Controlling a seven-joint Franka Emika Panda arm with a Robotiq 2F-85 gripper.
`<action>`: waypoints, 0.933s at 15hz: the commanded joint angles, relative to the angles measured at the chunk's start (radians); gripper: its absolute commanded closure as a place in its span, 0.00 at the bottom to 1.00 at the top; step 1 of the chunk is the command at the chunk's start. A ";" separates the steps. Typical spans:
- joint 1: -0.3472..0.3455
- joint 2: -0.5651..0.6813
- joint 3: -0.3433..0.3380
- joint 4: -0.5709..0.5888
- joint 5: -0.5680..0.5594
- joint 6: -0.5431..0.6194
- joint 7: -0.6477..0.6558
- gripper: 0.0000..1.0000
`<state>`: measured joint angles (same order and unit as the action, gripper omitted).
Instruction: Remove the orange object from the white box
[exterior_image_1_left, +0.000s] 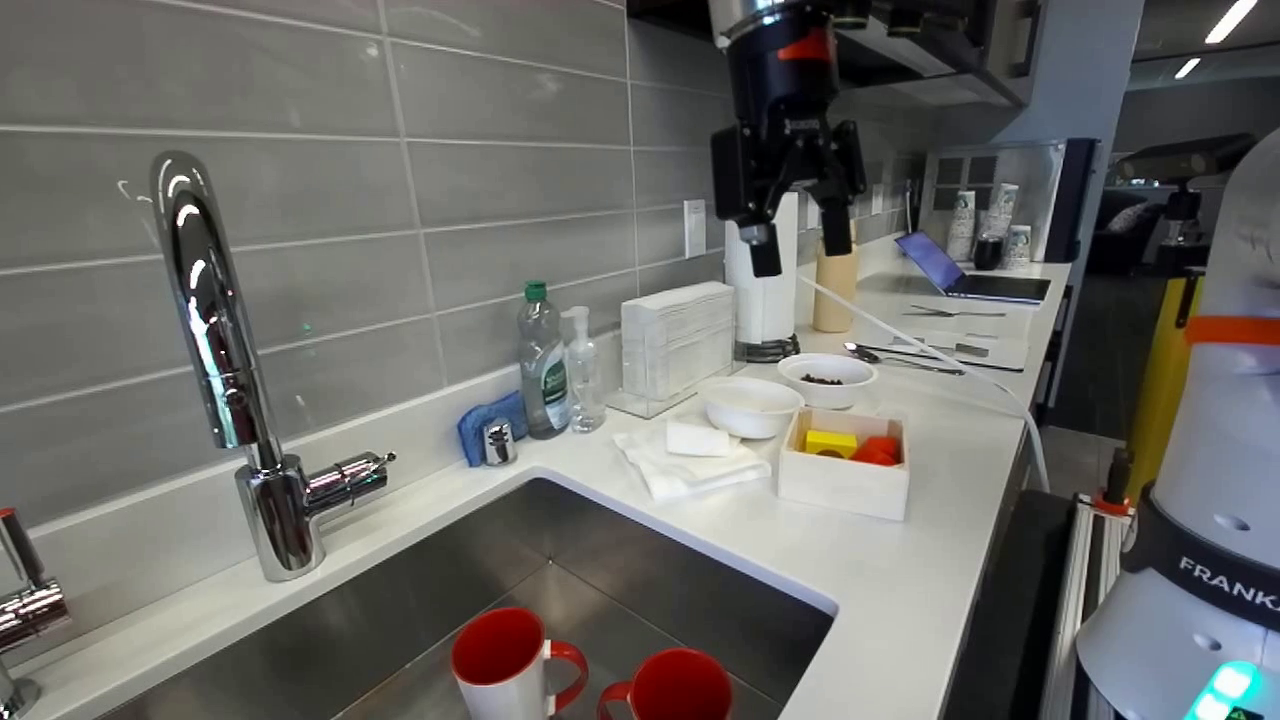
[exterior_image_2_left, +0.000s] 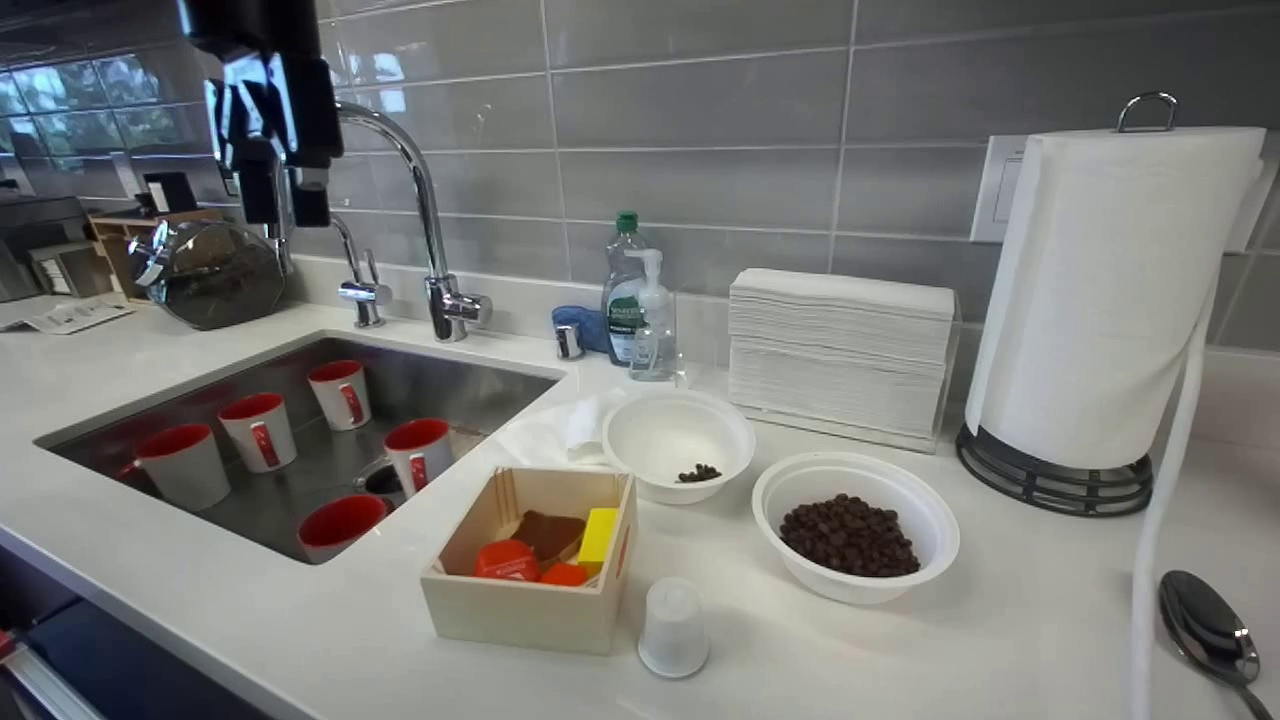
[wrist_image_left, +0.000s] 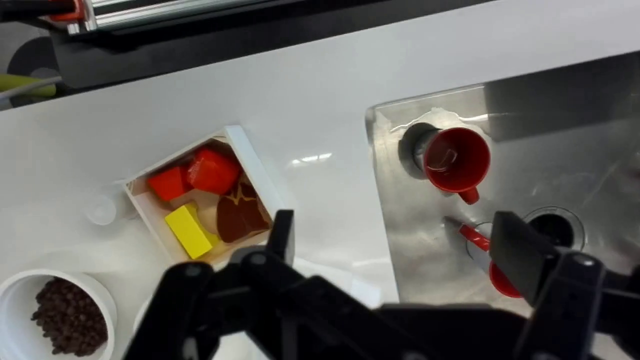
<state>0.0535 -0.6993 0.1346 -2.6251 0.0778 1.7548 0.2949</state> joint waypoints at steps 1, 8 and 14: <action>-0.093 0.033 -0.077 -0.024 -0.098 -0.035 -0.071 0.00; -0.197 0.128 -0.246 -0.131 -0.182 0.110 -0.241 0.00; -0.261 0.265 -0.284 -0.137 -0.222 0.276 -0.248 0.00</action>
<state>-0.1844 -0.5009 -0.1401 -2.7629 -0.1134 1.9569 0.0578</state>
